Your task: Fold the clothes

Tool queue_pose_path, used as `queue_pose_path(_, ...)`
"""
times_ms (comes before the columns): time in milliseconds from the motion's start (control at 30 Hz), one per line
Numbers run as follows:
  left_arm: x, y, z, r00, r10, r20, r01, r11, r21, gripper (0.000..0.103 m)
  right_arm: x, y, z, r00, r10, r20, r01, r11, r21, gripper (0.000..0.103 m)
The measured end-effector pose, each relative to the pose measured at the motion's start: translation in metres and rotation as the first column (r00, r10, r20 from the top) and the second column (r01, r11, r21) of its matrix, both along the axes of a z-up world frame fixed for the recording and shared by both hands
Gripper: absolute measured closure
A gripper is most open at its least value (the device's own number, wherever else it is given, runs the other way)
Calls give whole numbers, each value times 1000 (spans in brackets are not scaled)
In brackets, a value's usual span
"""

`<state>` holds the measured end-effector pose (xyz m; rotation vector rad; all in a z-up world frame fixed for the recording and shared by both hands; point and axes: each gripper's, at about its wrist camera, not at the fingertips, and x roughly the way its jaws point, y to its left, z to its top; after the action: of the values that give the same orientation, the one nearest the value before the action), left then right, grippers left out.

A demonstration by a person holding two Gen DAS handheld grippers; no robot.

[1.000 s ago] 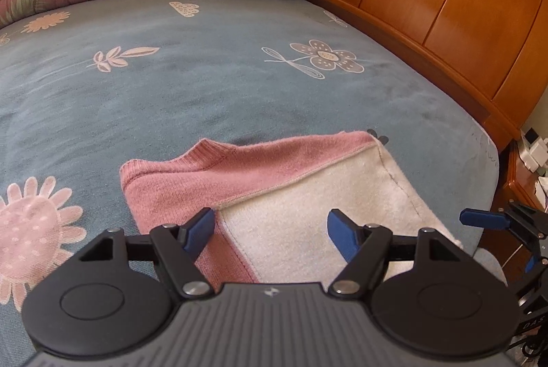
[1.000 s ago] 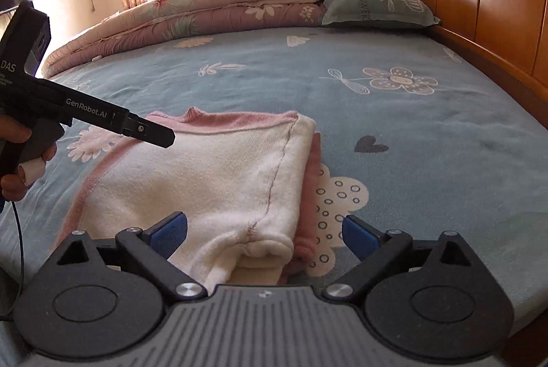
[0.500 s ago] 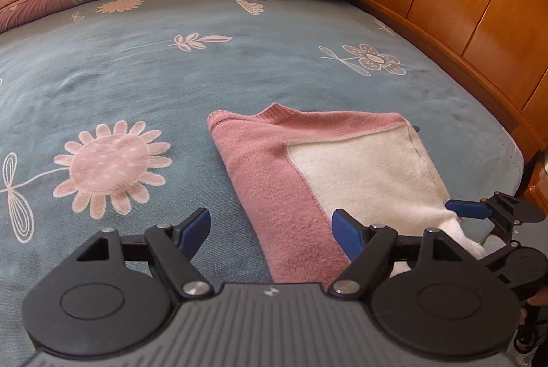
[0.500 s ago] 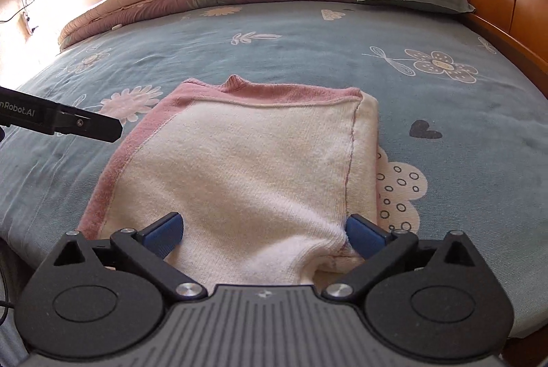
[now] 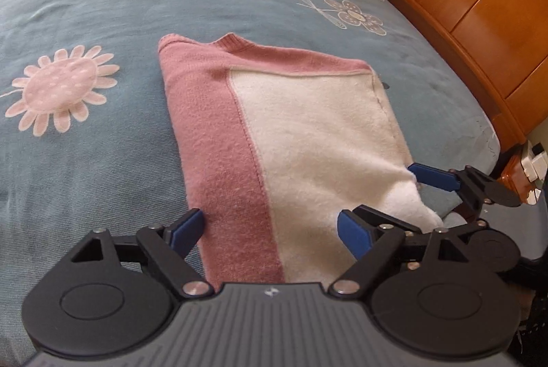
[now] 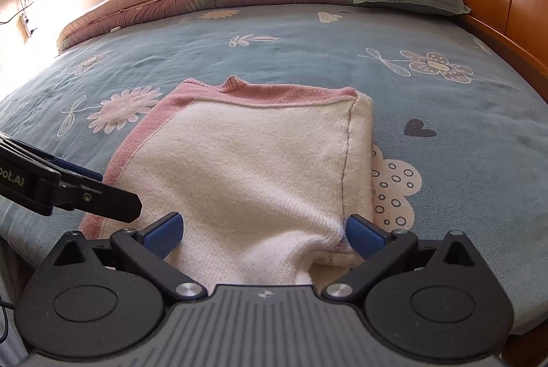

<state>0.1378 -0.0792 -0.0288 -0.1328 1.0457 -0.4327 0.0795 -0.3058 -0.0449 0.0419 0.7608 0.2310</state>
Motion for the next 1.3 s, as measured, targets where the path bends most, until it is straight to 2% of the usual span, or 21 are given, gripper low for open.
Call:
queue_pose_path(100,-2,15,11,999,35,31,-34,999,-36,17,-14,-1,14,999,36,39,-38,999,35,0)
queue_pose_path(233,-5,30,23,992,98,79,-100,995,20,17,-27,13,26,986,147,73,-153,985,81,0)
queue_pose_path(333,-10,41,24,989,123,79,-125,992,27,17,-28,29,15,971,236,28,-238,966,98,0)
queue_pose_path(467,-17,54,20,986,152,69,-155,987,34,17,-24,39,-9,972,222,-81,-216,974,69,0)
queue_pose_path(633,-20,67,15,981,184,68,-188,981,52,17,-33,47,14,965,262,6,-261,960,104,0)
queue_pose_path(733,-22,72,15,979,192,74,-195,980,38,17,-31,60,10,951,310,-12,-307,947,95,0)
queue_pose_path(833,-26,77,15,979,188,74,-191,981,28,17,-25,64,-10,954,282,-105,-279,959,43,0)
queue_pose_path(867,-28,80,14,979,192,75,-195,980,30,17,-27,62,-12,960,258,-109,-258,966,15,0)
queue_pose_path(900,-29,83,14,978,196,75,-199,980,31,17,-29,57,-11,965,241,-105,-241,970,9,0)
queue_pose_path(1033,-27,90,12,975,209,77,-211,977,28,17,-33,34,4,979,194,-61,-187,977,103,0)
queue_pose_path(1167,-28,90,11,977,197,82,-198,980,3,17,-25,20,-9,990,73,-121,-74,997,2,4)
queue_pose_path(1300,-28,91,8,979,189,76,-190,982,5,17,-28,20,4,995,82,-56,-81,996,29,2)
